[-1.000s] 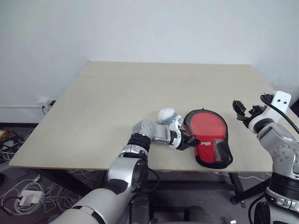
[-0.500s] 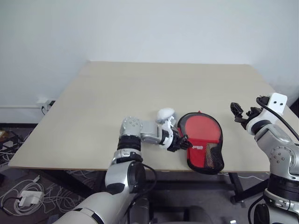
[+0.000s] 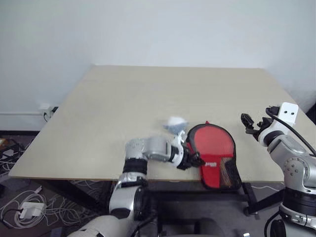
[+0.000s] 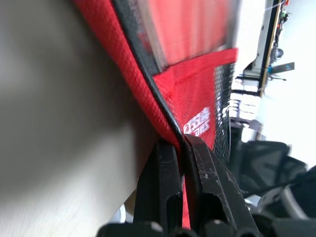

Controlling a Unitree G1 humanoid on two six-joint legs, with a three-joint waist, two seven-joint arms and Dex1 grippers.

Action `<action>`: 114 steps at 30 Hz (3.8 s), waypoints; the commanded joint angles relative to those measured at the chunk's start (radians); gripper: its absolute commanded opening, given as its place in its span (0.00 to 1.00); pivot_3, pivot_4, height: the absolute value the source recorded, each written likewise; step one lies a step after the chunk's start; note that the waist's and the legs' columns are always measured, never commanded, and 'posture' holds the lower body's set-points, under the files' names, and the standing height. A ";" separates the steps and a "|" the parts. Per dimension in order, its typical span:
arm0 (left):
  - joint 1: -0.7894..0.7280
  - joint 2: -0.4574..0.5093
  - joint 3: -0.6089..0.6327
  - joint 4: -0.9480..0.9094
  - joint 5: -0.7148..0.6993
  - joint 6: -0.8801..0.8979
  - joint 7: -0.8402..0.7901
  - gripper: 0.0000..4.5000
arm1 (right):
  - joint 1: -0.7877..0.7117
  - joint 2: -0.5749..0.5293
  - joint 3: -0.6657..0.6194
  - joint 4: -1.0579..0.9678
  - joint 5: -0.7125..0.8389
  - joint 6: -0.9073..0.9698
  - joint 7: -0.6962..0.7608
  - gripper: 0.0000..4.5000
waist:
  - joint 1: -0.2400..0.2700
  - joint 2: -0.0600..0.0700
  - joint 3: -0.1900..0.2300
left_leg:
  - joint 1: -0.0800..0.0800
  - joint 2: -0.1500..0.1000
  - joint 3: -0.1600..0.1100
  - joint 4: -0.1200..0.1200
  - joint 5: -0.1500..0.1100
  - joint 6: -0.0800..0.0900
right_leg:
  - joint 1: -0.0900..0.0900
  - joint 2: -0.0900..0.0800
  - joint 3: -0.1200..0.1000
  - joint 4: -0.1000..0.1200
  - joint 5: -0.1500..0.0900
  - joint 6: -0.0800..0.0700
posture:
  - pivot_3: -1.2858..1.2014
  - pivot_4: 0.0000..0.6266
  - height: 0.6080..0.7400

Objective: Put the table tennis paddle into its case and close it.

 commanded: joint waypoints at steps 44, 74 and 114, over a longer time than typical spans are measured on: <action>-0.076 0.489 -0.383 -0.503 -0.201 -0.077 -0.609 0.45 | -0.027 -0.086 0.048 -0.068 0.078 0.114 0.245 1.00 | 0.001 0.001 -0.001 | 0.000 -0.001 0.001 -0.002 0.000 -0.001 | 0.000 -0.001 0.000 -0.001 0.000 -0.001 | 0.52 0.00 0.81; -0.155 0.603 -0.645 -0.340 1.045 -0.752 -1.667 0.99 | 0.148 0.006 0.297 -0.012 -0.039 0.051 0.293 0.14 | -0.005 -0.001 0.000 | 0.001 0.000 0.002 -0.010 0.002 -0.003 | -0.004 -0.001 0.000 -0.002 0.000 -0.001 | 0.52 0.00 0.81; -0.352 0.357 -0.499 0.214 1.345 -1.025 -1.595 0.18 | 0.115 0.007 0.403 0.154 -0.160 0.219 0.267 0.14 | 0.001 -0.015 -0.008 | 0.002 0.002 0.000 -0.003 0.001 -0.003 | 0.001 0.000 -0.002 -0.001 -0.001 0.001 | 0.52 0.00 0.81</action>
